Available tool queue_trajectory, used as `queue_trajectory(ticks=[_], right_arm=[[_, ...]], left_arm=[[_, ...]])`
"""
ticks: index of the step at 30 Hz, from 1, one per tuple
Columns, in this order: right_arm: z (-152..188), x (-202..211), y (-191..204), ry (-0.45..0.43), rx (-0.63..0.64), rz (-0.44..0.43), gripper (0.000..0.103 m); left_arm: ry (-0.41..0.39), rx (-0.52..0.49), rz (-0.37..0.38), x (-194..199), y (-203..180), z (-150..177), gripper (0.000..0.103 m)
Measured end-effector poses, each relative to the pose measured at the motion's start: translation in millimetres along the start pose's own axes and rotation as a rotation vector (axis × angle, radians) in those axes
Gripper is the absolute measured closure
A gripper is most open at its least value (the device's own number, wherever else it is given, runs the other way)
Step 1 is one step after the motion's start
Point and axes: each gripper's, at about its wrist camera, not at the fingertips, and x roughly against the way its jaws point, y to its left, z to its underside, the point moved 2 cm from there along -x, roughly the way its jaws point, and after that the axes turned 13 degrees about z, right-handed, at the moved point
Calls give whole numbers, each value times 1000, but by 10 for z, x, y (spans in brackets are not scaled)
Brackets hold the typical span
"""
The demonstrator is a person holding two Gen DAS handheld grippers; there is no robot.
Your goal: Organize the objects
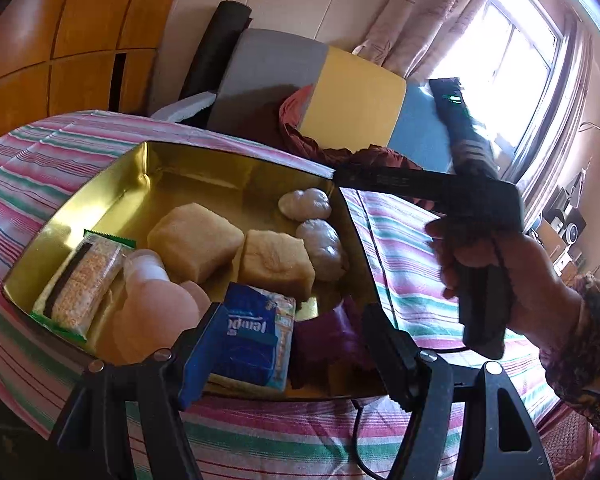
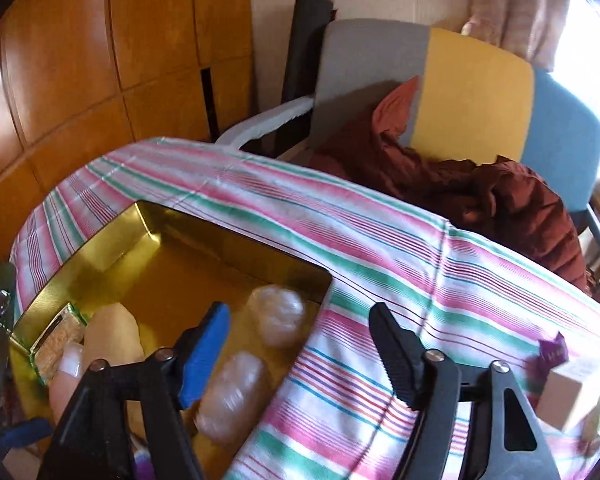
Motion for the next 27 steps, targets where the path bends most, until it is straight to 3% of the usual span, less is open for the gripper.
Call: queue_trajectory(ticks=[9, 21, 27], right_arm=[[351, 266, -383, 15, -89, 9, 26], [1039, 420, -863, 100, -193, 25, 25], [1345, 459, -1244, 128, -235, 73, 25]], left_arm=[[5, -48, 26, -15, -212, 72, 32], [38, -158, 73, -50, -596, 192, 32], [71, -202, 92, -121, -773, 255, 32]])
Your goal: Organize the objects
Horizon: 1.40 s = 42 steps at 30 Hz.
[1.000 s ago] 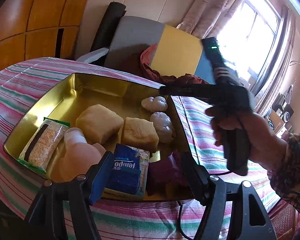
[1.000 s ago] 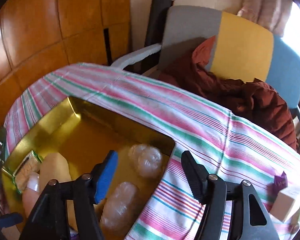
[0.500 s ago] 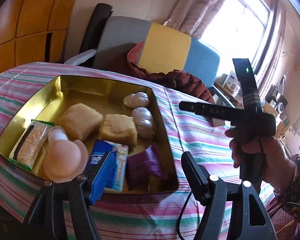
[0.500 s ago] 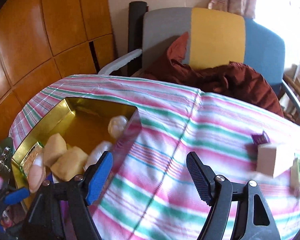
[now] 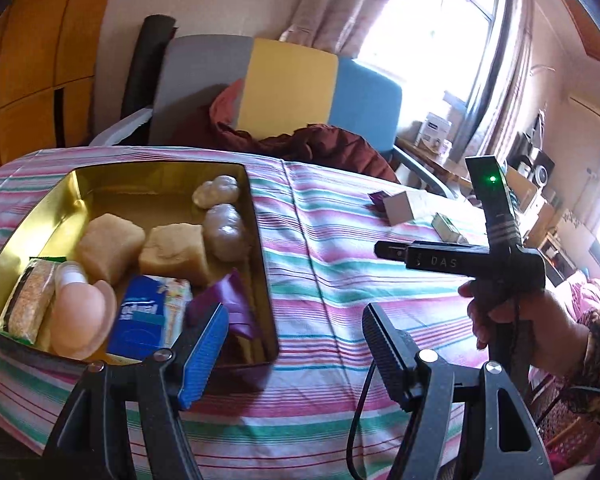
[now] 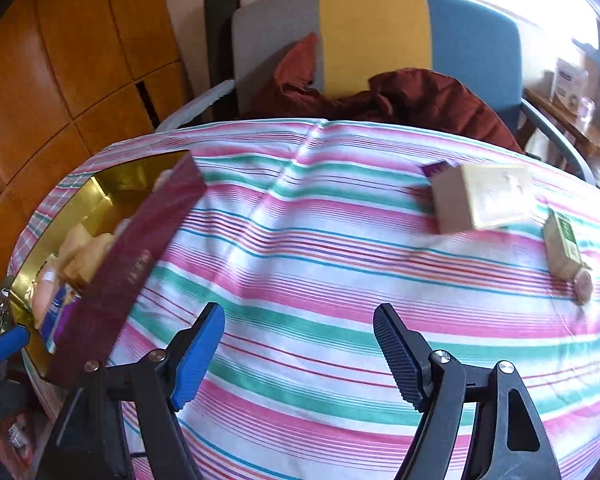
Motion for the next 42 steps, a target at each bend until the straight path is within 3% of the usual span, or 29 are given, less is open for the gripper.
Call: queue_trajectory(ticks=[5, 11, 18, 21, 23, 26, 31, 35, 37, 40, 42], right_arm=[[-60, -45, -566, 3, -127, 36, 25], [-392, -134, -1249, 1, -371, 36, 19], [-611, -669, -1692, 203, -796, -94, 14], [-632, -820, -1739, 240, -894, -100, 15], [-646, -881, -1708, 263, -866, -77, 31], [-638, -873, -1576, 265, -784, -122, 45], [-506, -590, -1262, 277, -604, -171, 50], [-307, -321, -983, 271, -399, -214, 48], [-214, -178, -955, 238, -327, -218, 37], [-127, 9, -1267, 132, -381, -146, 28], [-127, 79, -1622, 52, -466, -36, 28]], left_arm=[[27, -31, 8, -72, -130, 10, 32], [50, -58, 9, -150, -245, 27, 32], [74, -99, -4, -184, -335, 32, 32], [78, -107, -10, -173, -346, 32, 32], [76, -107, -13, -163, -339, 31, 32], [74, -90, -13, -174, -310, 22, 32], [83, -71, -1, -230, -303, 16, 32], [93, -81, 7, -264, -353, 30, 32], [98, -84, 7, -281, -372, 32, 32], [111, -79, 10, -319, -381, 41, 32], [120, -74, 10, -352, -386, 44, 32]])
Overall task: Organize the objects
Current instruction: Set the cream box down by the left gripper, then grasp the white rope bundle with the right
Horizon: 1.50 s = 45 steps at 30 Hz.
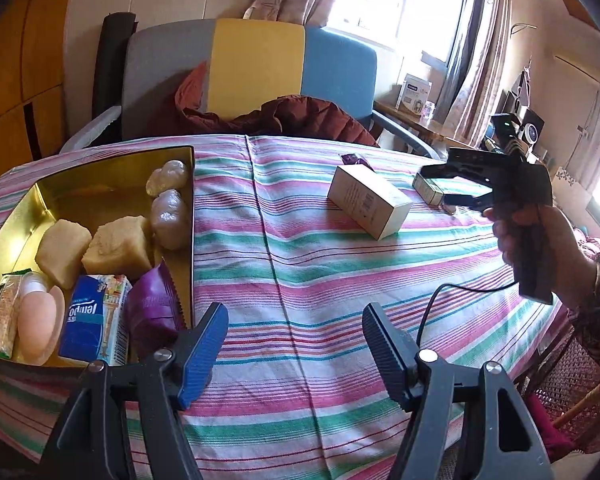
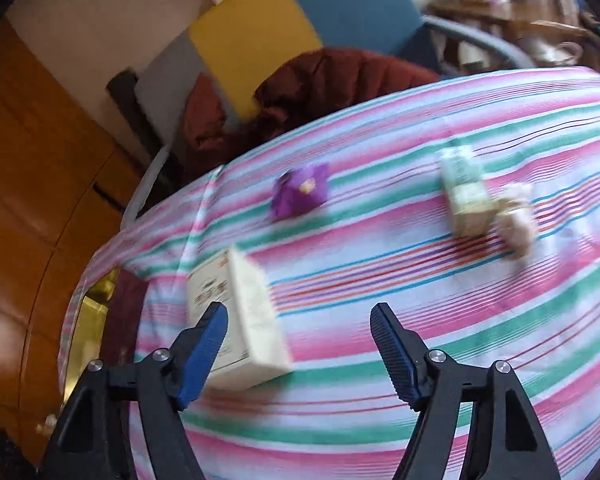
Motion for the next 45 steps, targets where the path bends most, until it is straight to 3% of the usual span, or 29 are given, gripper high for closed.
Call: queue_trajectory(ticks=[4, 8, 15, 20, 22, 29, 35, 39, 45], right_arm=[[-310, 14, -701, -105, -150, 245, 39], [-479, -200, -1076, -80, -209, 320, 46], [-591, -565, -1147, -22, -184, 286, 51], [-585, -657, -968, -14, -18, 332, 66], [-574, -653, -952, 4, 10, 312, 72], [-352, -465, -1090, 119, -52, 245, 73], [-33, -254, -1089, 135, -82, 220, 73], [-9, -253, -1076, 124, -86, 227, 73], [-26, -270, -1072, 108, -62, 221, 73]], left_arm=[[16, 0, 6, -61, -30, -6, 32], [33, -14, 6, -104, -83, -20, 32], [58, -23, -5, -153, -124, -54, 32], [79, -23, 9, -265, -162, -131, 32], [82, -14, 23, -330, -178, -186, 32], [111, 26, 80, -693, -269, -457, 32], [141, 114, 87, -1189, -378, -740, 21], [176, 153, 58, -1559, -507, -969, 20], [180, 76, -70, -1965, -703, -1198, 14]])
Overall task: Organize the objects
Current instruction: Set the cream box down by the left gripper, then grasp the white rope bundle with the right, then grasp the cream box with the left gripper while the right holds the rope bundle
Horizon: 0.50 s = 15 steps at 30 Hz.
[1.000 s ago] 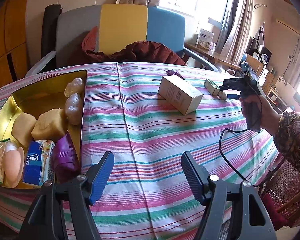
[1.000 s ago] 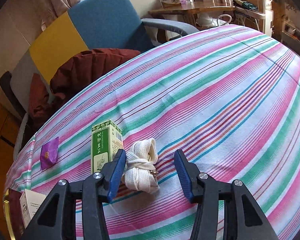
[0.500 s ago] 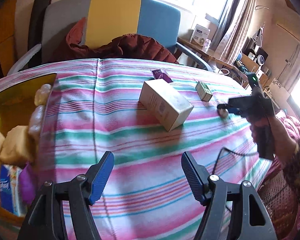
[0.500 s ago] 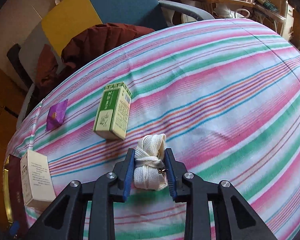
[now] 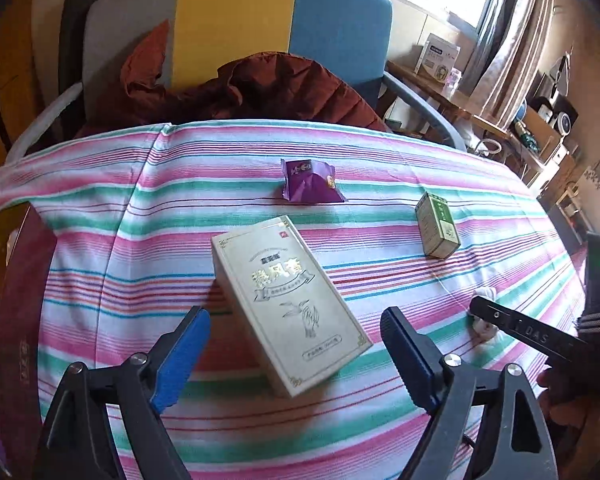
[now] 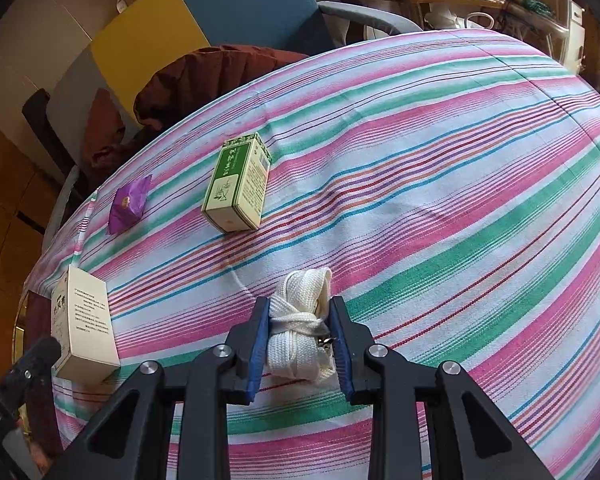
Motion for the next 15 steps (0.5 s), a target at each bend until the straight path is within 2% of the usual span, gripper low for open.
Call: queue_trajectory(ticks=[5, 8, 10, 15], right_arm=[[-2, -2, 80, -15, 48, 32, 73], [-1, 15, 78, -14, 59, 38, 73], [3, 20, 97, -13, 74, 31, 73], [49, 52, 231, -14, 112, -32, 73]], left_arm=[[56, -33, -58, -220, -4, -12, 14], [33, -24, -15, -208, 115, 35, 16], [22, -13, -6, -179, 220, 66, 32], [-7, 8, 37, -64, 482, 205, 47]])
